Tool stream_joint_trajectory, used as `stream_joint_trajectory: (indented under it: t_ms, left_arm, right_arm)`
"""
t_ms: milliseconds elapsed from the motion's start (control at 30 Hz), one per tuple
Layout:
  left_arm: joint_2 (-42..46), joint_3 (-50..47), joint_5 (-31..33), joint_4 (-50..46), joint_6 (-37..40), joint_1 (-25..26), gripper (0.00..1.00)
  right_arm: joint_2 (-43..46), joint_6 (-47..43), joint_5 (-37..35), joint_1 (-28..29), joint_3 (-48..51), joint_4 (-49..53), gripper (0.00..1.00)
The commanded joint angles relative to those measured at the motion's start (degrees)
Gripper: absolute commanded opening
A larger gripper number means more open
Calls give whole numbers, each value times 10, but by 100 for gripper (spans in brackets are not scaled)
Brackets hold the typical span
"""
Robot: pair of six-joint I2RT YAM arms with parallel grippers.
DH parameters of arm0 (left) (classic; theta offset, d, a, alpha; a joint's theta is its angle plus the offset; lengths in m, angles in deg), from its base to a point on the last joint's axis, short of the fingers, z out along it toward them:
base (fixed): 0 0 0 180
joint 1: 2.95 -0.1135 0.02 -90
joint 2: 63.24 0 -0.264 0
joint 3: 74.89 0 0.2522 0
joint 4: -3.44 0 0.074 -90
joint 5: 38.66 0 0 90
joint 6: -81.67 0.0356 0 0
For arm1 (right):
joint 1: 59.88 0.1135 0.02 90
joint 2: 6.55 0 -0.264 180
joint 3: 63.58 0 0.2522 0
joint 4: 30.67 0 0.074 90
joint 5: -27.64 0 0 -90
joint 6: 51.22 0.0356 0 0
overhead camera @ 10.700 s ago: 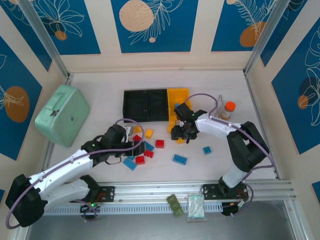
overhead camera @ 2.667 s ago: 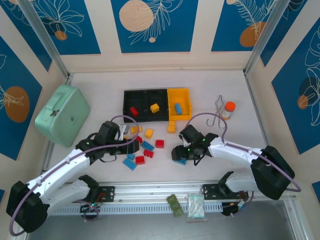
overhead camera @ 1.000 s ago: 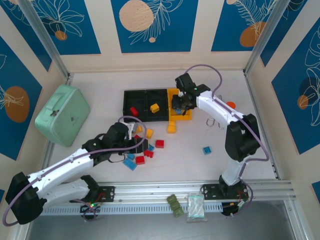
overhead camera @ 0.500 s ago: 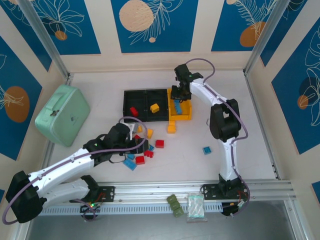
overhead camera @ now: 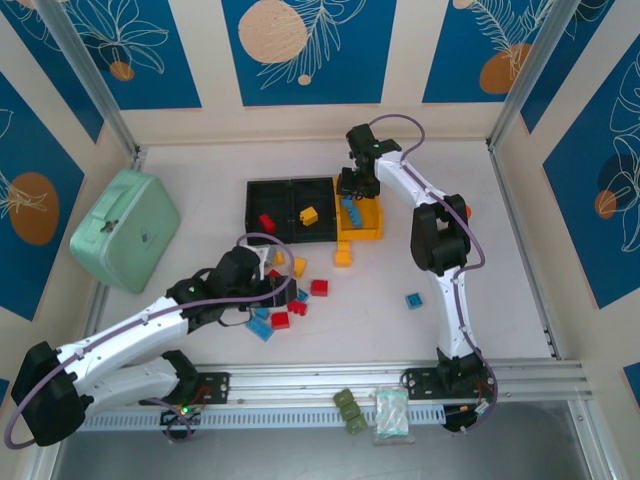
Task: Sort the legos into containers by color
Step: Place the lego in the container, then move the lego to the bottom-right of the table.
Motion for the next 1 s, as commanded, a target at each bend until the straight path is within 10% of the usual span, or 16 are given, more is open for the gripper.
stream_joint_trajectory:
  t_ms: [0,600,967]
  left_arm:
    - [9,1,12,-4,-5,8,58]
    - [-33,49,19,-45,70,7,60]
    - [-140,91,-42,28,131,71,63]
  right_arm:
    - [44,0,0,7,9,13,52]
    - [398,9,12,49,367,-73,55]
    - [570,55,1,-21,616,-47,65]
